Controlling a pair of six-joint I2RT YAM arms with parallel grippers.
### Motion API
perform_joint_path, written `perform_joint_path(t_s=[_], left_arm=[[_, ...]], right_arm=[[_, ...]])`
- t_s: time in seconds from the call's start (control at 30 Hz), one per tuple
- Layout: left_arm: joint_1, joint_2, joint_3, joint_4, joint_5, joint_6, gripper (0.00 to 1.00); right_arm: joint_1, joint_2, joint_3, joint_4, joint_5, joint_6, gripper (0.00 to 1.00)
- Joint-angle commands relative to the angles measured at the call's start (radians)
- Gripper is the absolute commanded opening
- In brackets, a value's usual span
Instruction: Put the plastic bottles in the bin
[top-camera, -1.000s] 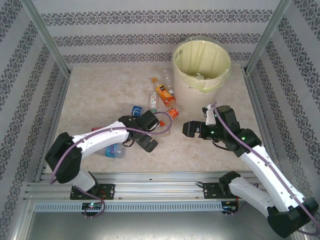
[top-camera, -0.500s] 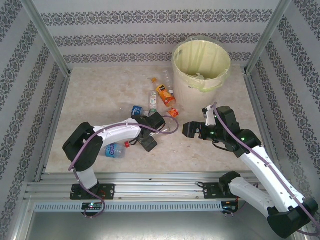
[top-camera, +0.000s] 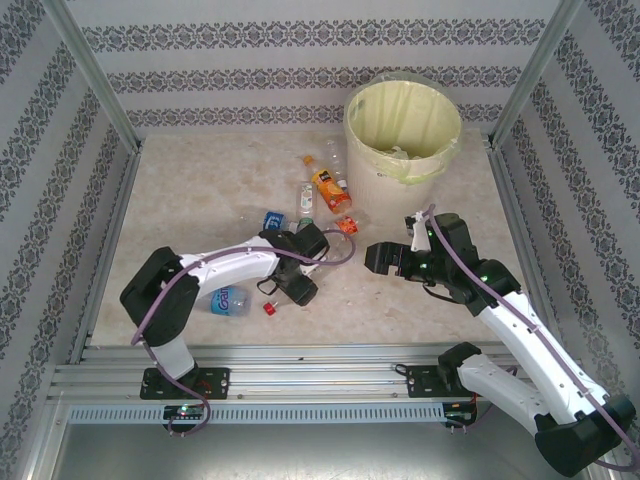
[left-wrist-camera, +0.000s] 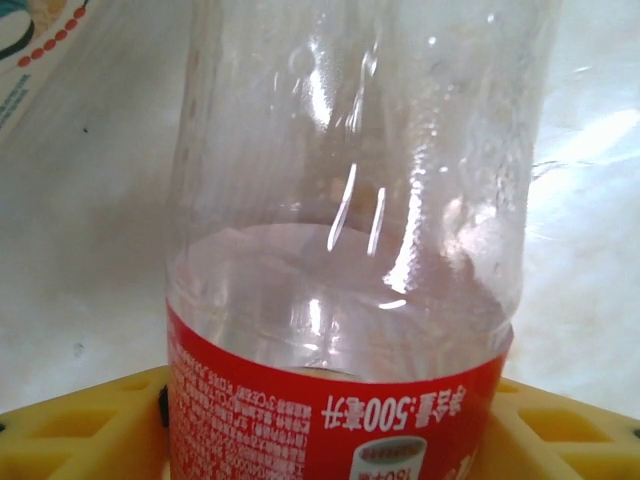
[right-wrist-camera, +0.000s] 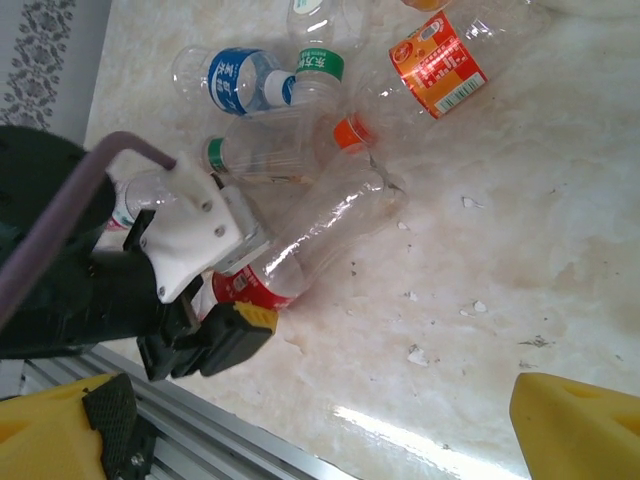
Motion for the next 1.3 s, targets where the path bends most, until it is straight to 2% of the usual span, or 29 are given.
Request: perform_joint_path(t_s=[0.0,0.27,0.47,0.67,0.77,0.93,1.1,1.27], left_arm=[[0.012,-0.090,-0.024,0.030,0.109,-0.099,0.66],[0.012,-0.240,-0.145,0.319,0.413,-0.324,0.63],[0.012,-0.337,-0.215,0.530,0.540,-0.448,0.61],[0.008,-0.365,-0.282,0.747,0.668,-0.563,0.62],[-0.007,-0.368,-0.305,0.822,0.694,-0.600,0.63],[-0.030,-0.359,-0.301,0.848,0.699,-0.603,0.64],[-0.035,-0.362,-0.304,0.900,0.705,-0.623,0.64],[-0.038,-0.364,-0.299,0.886,0.697,-0.616,0.64]], right_arm=[[0.004,-0.012,-0.046,0.082,-0.036,0.112,0.96],[0.002,-0.018,-0.138,0.289,-0.135,0.246,0.93],[0.002,-0.011,-0.154,0.391,-0.198,0.316,0.91],[0.005,0.010,-0.156,0.438,-0.220,0.347,0.88],[0.007,0.012,-0.154,0.448,-0.224,0.354,0.86],[0.007,0.021,-0.140,0.444,-0.235,0.352,0.79],[0.007,0.029,-0.129,0.421,-0.223,0.344,0.78],[0.007,0.031,-0.114,0.414,-0.214,0.340,0.68]])
